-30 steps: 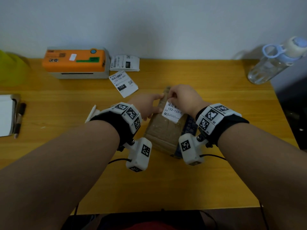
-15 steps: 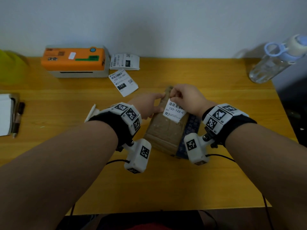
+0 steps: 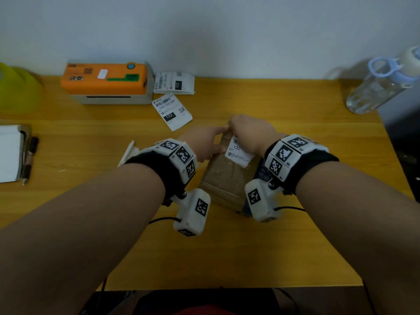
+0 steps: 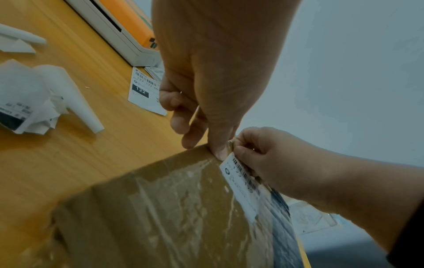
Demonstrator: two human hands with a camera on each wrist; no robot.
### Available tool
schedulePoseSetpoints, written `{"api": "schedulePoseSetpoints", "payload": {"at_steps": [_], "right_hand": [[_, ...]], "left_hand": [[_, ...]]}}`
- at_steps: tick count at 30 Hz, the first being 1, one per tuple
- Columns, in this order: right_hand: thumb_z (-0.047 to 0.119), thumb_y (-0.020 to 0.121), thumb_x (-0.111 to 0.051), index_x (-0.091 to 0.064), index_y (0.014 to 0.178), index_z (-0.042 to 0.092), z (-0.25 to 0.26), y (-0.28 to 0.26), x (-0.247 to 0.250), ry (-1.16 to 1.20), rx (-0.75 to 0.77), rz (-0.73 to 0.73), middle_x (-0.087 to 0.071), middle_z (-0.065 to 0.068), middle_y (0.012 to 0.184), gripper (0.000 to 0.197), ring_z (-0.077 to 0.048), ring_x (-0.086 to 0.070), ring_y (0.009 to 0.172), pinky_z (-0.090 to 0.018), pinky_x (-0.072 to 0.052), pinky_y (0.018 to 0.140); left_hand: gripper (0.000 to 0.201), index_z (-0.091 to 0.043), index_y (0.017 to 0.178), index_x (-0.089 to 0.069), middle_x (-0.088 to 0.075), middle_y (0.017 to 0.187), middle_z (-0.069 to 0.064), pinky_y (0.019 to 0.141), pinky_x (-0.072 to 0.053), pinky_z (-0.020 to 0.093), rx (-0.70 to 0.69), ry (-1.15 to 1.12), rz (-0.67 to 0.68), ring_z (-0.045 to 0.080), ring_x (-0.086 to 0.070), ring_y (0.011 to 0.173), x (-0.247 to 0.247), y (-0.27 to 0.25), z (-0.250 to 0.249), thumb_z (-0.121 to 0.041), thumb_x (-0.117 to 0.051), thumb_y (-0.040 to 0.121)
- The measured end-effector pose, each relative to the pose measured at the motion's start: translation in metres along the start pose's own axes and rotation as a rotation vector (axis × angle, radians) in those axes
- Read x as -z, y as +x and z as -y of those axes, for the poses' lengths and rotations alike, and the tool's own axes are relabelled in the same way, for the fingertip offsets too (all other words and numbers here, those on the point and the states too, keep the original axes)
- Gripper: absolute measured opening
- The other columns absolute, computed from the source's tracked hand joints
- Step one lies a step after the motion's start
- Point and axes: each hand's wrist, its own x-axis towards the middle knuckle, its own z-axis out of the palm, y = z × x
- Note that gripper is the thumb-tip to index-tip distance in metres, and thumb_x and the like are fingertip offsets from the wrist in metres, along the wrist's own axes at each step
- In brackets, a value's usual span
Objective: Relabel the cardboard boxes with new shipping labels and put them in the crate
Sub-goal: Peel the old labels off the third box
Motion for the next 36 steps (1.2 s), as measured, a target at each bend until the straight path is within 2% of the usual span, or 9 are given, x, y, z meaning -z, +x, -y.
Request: {"api": "schedulePoseSetpoints", "payload": {"at_steps": [4, 8, 10, 12, 16, 21, 25, 32, 36], "right_hand": [[0.004, 0.094, -0.042, -0.045, 0.107, 0.007, -0.005, -0.009, -0.005, 0.050, 0.052, -0.056, -0.049, -0.015, 0.110, 0.014, -0.026, -0.046, 0.087, -0.035, -0.034, 0.068], [0.000, 0.091, -0.042, -0.038, 0.090, 0.013, -0.014, -0.022, -0.008, 0.113, 0.090, -0.076, -0.045, -0.011, 0.096, 0.013, -0.027, -0.045, 0.082, -0.033, -0.030, 0.065], [0.004, 0.093, -0.044, -0.040, 0.086, 0.016, -0.020, -0.025, -0.012, 0.228, 0.059, -0.112, -0.045, -0.005, 0.090, 0.014, -0.027, -0.049, 0.084, -0.034, -0.035, 0.067], [0.010, 0.094, -0.049, -0.048, 0.094, 0.018, -0.023, -0.026, -0.015, 0.391, 0.013, -0.166, -0.050, -0.001, 0.092, 0.007, -0.023, -0.051, 0.087, -0.034, -0.041, 0.072], [0.005, 0.093, -0.051, -0.052, 0.125, 0.013, -0.024, -0.026, -0.012, 0.571, -0.016, -0.261, -0.055, -0.001, 0.097, 0.033, -0.018, -0.054, 0.088, -0.032, -0.047, 0.079], [0.014, 0.090, -0.060, -0.058, 0.122, 0.011, -0.020, -0.027, -0.009, 0.311, 0.095, -0.173, -0.054, -0.007, 0.108, 0.032, -0.022, -0.052, 0.097, -0.032, -0.042, 0.085], [0.010, 0.091, -0.057, -0.044, 0.137, 0.017, -0.012, -0.027, -0.011, 0.383, 0.118, -0.217, -0.058, -0.008, 0.124, 0.048, -0.025, -0.054, 0.112, -0.036, -0.045, 0.091], [0.012, 0.095, -0.046, -0.050, 0.130, 0.014, -0.012, -0.025, -0.020, 0.231, 0.087, -0.290, -0.066, -0.015, 0.105, 0.035, -0.034, -0.060, 0.095, -0.042, -0.049, 0.076], [0.013, 0.094, -0.048, -0.055, 0.124, 0.012, -0.011, -0.030, -0.023, 0.143, 0.122, -0.352, -0.065, -0.017, 0.095, 0.030, -0.036, -0.058, 0.090, -0.044, -0.048, 0.073]], "left_hand": [[0.059, -0.031, 0.147, -0.025, -0.051, 0.066, -0.008, 0.050, -0.043, 0.021, -0.010, 0.040, -0.012, 0.008, -0.051, 0.051, -0.001, -0.001, -0.002, -0.033, -0.052, 0.094], [0.059, -0.031, 0.146, -0.026, -0.048, 0.066, -0.011, 0.052, -0.043, 0.022, 0.000, 0.041, -0.028, 0.007, -0.051, 0.053, -0.002, -0.002, -0.001, -0.035, -0.052, 0.094], [0.059, -0.031, 0.146, -0.025, -0.048, 0.066, -0.011, 0.050, -0.043, 0.022, -0.003, 0.040, -0.025, 0.007, -0.051, 0.053, -0.002, -0.001, -0.001, -0.034, -0.052, 0.094], [0.059, -0.031, 0.147, -0.025, -0.049, 0.067, -0.010, 0.049, -0.043, 0.022, -0.001, 0.030, -0.016, 0.007, -0.052, 0.053, -0.002, -0.001, 0.000, -0.034, -0.052, 0.094], [0.060, -0.031, 0.147, -0.024, -0.051, 0.068, -0.006, 0.050, -0.044, 0.023, 0.010, 0.022, -0.002, 0.009, -0.053, 0.054, -0.002, 0.000, 0.001, -0.034, -0.052, 0.094], [0.059, -0.029, 0.147, -0.025, -0.050, 0.068, -0.007, 0.054, -0.046, 0.025, 0.003, 0.039, -0.001, 0.010, -0.053, 0.054, -0.003, 0.001, 0.001, -0.034, -0.052, 0.094], [0.058, -0.029, 0.146, -0.026, -0.052, 0.068, -0.005, 0.055, -0.047, 0.026, 0.004, 0.020, -0.010, 0.012, -0.054, 0.054, -0.003, 0.001, 0.002, -0.033, -0.052, 0.095], [0.058, -0.031, 0.146, -0.027, -0.051, 0.068, -0.007, 0.053, -0.047, 0.025, 0.014, 0.022, -0.018, 0.013, -0.056, 0.055, -0.004, -0.001, 0.000, -0.035, -0.052, 0.094], [0.057, -0.031, 0.146, -0.027, -0.051, 0.071, -0.005, 0.063, -0.052, 0.032, 0.020, 0.060, -0.020, 0.019, -0.060, 0.064, -0.001, -0.003, 0.000, -0.035, -0.051, 0.094]]}}
